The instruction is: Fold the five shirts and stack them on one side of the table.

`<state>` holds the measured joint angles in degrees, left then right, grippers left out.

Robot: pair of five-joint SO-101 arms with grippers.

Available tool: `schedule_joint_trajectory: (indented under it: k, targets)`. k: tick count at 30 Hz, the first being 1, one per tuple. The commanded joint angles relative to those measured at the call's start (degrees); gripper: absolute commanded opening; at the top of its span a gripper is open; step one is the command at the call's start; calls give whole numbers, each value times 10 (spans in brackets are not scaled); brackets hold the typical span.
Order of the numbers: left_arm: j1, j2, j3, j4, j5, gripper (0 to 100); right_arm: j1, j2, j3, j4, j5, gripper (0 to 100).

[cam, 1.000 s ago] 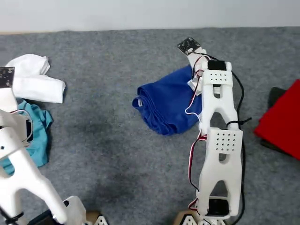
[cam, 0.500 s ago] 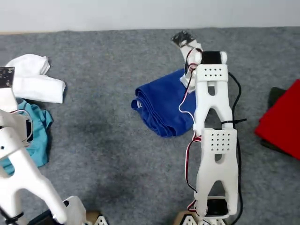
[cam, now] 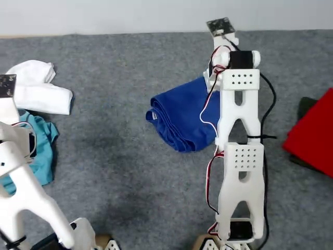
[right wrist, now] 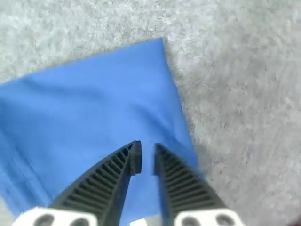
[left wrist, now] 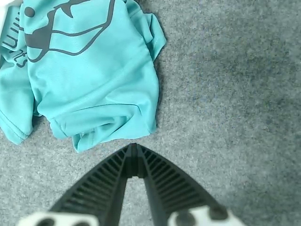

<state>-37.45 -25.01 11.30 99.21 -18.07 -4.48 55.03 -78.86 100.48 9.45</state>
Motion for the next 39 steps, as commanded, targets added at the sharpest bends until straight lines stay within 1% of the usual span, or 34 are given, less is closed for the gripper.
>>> schedule_joint_trajectory:
  k: [1, 5, 10, 14, 18, 20, 24, 26, 28, 29, 31, 35, 39]
  targets:
    - [3, -18, -1, 2, 2, 4, -3, -106, 51, 25, -33, 9]
    - [3, -18, -1, 2, 2, 4, -7, -205, 178, 24, -77, 9]
    - [3, -18, -2, 2, 2, 4, -6, -307, 346, 23, -178, 9]
    - [3, -18, -2, 1, 2, 4, -4, -322, 425, 22, -258, 9]
    - [19, -18, -2, 4, 2, 4, -7, -286, 463, -10, -315, 9]
    - [35, -18, -2, 4, 4, 4, -9, -266, 464, -22, -322, 9]
    - [66, -18, -4, 4, 4, 4, -51, -247, 465, -20, -326, 9]
    - [73, -18, -4, 4, 4, 4, -61, -246, 466, -20, -362, 9]
    - [72, -18, -4, 2, 4, 4, -62, -248, 466, -20, -401, 9]
    - [71, -18, -4, 1, 4, 4, -62, -249, 466, -20, -408, 11]
    - [70, -18, -4, 1, 3, 4, -62, -250, 466, -17, -411, 11]
    - [70, -18, -4, 0, 2, 4, -54, -260, 469, 24, -432, 10]
    - [70, -18, -4, -1, 2, 4, -26, -331, 503, 23, -435, 9]
